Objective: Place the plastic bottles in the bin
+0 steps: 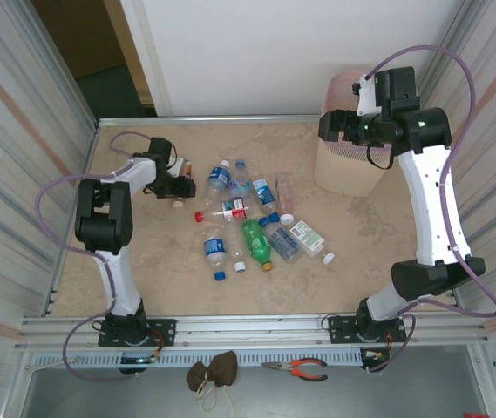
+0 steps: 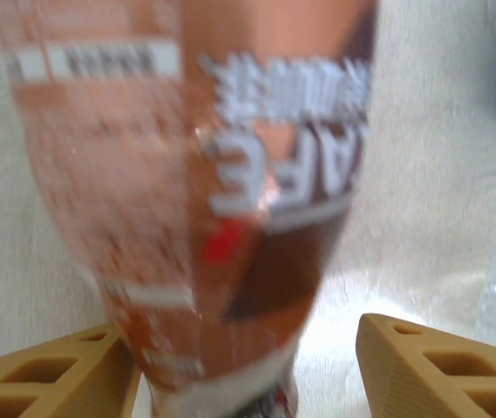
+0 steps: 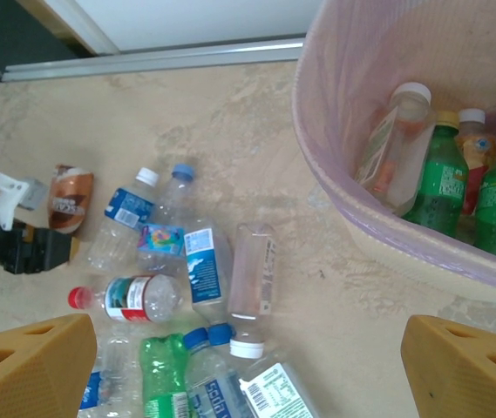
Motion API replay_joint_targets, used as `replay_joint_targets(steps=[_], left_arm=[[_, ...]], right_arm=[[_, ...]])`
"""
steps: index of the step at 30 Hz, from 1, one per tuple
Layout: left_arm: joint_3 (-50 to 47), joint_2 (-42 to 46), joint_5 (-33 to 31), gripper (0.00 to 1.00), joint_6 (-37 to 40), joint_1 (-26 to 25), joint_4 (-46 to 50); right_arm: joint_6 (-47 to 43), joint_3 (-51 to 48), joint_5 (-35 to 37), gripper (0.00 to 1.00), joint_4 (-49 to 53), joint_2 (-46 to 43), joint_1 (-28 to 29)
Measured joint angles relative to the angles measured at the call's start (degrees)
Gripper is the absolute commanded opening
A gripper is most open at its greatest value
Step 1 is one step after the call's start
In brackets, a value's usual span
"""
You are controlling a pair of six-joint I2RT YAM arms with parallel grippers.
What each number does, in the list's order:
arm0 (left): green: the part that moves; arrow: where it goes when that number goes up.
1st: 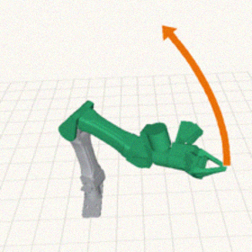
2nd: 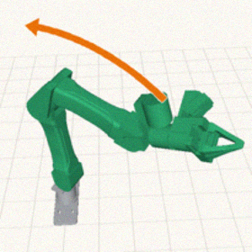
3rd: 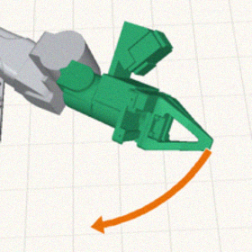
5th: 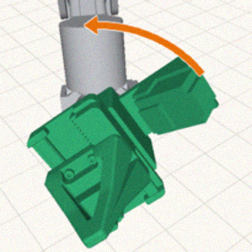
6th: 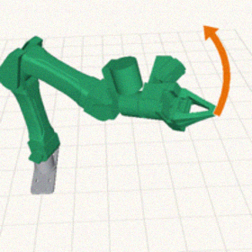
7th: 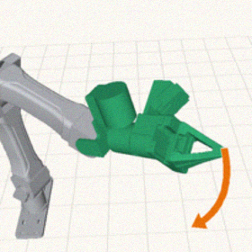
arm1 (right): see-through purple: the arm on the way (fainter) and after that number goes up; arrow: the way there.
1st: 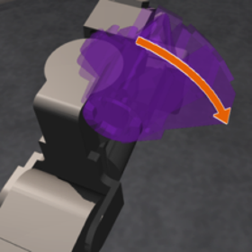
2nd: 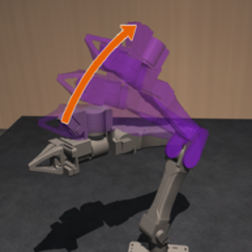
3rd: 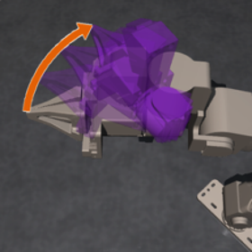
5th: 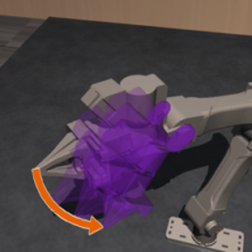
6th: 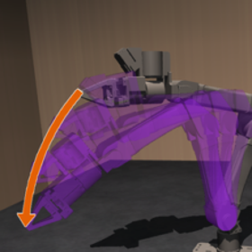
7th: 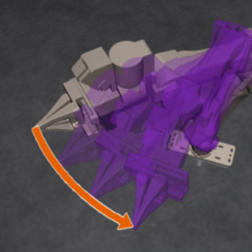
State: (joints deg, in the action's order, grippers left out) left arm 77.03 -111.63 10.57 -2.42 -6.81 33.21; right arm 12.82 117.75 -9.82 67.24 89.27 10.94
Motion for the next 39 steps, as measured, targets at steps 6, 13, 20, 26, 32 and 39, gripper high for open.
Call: replay_joint_targets(steps=[6,13,20,26,32,39], left_arm=[[-3.41,2.32,-1.55,0.60,-0.35,-0.81,0.02],[-4.85,2.32,-3.50,0.53,-0.37,-2.05,0.61],[-5.44,2.32,-4.72,0.46,-0.59,-2.05,0.00],[-5.68,2.36,-5.77,0.38,-0.61,-2.03,-0.22],[-6.88,3.50,-5.81,0.30,-0.59,-2.05,-0.46],[-9.16,8.20,-4.81,0.26,-0.61,-2.05,-0.44]], right_arm=[[0.00,0.00,0.00,0.89,-0.02,0.17,0.33],[-0.02,0.00,0.00,0.89,-0.09,0.39,0.35],[-0.02,0.00,0.02,0.89,-0.13,0.39,0.35],[-0.02,0.00,0.02,0.89,-0.15,0.39,0.35],[-0.02,0.00,0.02,0.89,-0.17,0.39,0.35],[-0.02,-0.02,-0.02,0.89,-0.68,0.35,0.35]])
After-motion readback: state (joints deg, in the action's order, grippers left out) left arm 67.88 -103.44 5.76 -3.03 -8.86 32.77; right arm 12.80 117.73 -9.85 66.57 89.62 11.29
